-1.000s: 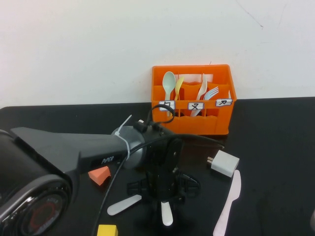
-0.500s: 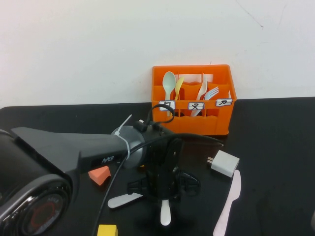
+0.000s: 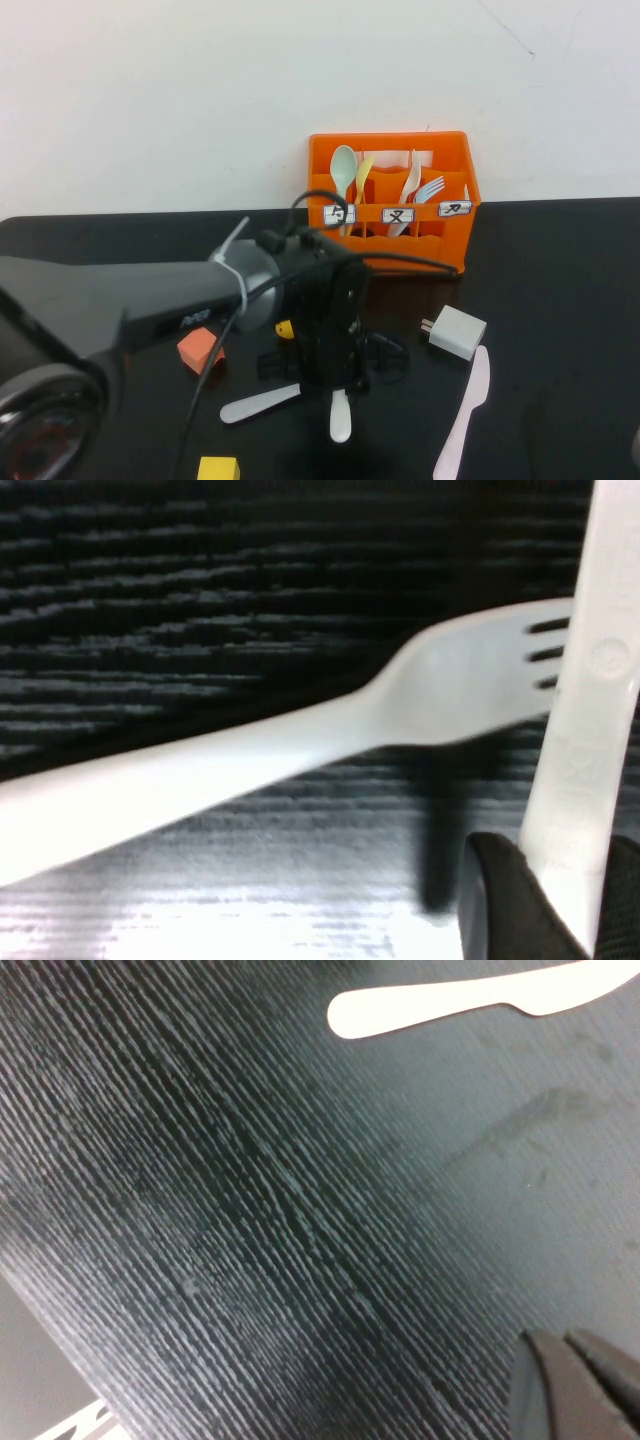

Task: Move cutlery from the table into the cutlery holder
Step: Pick up the knife, then place the knife on the box

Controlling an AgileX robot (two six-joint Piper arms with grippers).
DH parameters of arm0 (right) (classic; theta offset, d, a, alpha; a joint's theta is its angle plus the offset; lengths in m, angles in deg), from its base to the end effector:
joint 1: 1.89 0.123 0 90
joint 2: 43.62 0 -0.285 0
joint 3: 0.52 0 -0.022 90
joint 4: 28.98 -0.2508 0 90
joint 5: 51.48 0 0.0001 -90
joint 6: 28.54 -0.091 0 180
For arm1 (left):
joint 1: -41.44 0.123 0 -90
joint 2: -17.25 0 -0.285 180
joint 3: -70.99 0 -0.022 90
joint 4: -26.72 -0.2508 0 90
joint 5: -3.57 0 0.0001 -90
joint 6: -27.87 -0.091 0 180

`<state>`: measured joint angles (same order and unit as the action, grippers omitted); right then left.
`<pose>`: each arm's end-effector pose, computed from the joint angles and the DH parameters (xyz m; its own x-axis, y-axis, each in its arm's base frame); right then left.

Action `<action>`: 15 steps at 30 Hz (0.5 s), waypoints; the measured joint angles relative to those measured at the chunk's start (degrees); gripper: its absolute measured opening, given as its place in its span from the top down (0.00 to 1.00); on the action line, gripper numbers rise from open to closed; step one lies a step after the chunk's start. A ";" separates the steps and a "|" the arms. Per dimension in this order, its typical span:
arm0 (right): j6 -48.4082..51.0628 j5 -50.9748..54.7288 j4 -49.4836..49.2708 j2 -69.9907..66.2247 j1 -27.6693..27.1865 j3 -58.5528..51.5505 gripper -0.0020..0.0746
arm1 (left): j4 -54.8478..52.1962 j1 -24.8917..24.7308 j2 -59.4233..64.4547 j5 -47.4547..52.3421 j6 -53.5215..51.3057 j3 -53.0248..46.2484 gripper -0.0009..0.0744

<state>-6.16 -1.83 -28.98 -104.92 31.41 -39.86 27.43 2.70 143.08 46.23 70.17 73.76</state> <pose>0.1326 0.0871 0.2692 -0.4622 -0.7592 -0.4583 -0.7841 0.5913 -0.1887 0.3204 -0.2580 0.1475 -0.9809 -0.0845 -0.1754 -0.0536 0.9833 -0.1737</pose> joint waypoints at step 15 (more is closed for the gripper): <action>-1.00 -1.55 0.00 0.00 0.00 0.00 0.98 | -0.06 0.00 -5.85 3.40 -0.37 0.00 0.79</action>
<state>-7.15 -3.37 -28.98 -104.92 31.41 -39.86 27.37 2.70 137.23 49.63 69.80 73.76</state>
